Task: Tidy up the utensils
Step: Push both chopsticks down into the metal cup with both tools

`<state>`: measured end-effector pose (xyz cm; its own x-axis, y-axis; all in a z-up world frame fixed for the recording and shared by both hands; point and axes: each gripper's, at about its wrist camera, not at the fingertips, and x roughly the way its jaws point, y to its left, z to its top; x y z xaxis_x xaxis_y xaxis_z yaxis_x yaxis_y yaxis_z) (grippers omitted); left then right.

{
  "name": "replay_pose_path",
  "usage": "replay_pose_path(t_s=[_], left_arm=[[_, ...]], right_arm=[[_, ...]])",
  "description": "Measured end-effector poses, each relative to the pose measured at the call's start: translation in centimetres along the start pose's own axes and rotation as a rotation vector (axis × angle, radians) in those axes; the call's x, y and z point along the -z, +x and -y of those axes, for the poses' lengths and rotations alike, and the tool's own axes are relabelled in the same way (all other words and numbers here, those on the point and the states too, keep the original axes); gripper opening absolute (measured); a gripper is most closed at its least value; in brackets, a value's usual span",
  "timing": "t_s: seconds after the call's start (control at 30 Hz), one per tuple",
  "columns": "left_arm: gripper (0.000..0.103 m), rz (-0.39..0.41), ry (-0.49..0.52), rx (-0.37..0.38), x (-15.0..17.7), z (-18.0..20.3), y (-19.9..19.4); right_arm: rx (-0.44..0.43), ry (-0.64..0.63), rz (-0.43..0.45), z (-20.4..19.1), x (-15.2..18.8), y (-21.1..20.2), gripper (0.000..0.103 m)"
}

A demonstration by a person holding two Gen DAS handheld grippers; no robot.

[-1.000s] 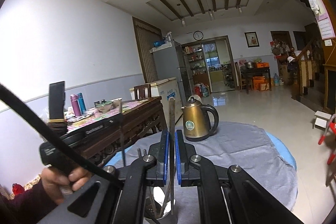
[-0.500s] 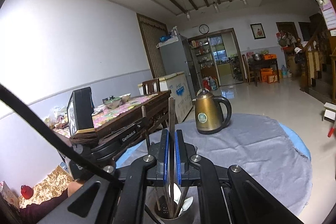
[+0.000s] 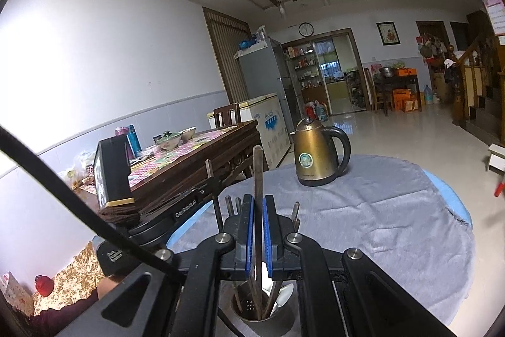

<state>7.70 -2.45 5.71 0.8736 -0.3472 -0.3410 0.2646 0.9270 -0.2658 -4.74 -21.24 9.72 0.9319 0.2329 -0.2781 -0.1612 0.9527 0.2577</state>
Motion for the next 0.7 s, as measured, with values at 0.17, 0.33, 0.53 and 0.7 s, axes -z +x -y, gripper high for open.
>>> replay_pose_path(t_s=[0.17, 0.33, 0.53, 0.7], left_arm=[[0.005, 0.000, 0.003, -0.001, 0.1, 0.0, -0.1], [0.005, -0.006, 0.015, 0.001, 0.6, 0.0, -0.9], [0.006, -0.020, 0.026, 0.001, 0.7, 0.0, -1.5], [0.006, -0.031, 0.041, -0.008, 1.0, 0.1, -2.2]], right_arm=[[-0.006, 0.001, -0.006, 0.0, 0.1, 0.1, 0.006], [-0.013, 0.004, -0.017, 0.1, 0.5, 0.0, 0.006], [-0.018, 0.021, -0.034, 0.6, 0.7, 0.3, 0.006], [-0.022, 0.029, -0.048, 0.9, 1.1, 0.6, 0.006]])
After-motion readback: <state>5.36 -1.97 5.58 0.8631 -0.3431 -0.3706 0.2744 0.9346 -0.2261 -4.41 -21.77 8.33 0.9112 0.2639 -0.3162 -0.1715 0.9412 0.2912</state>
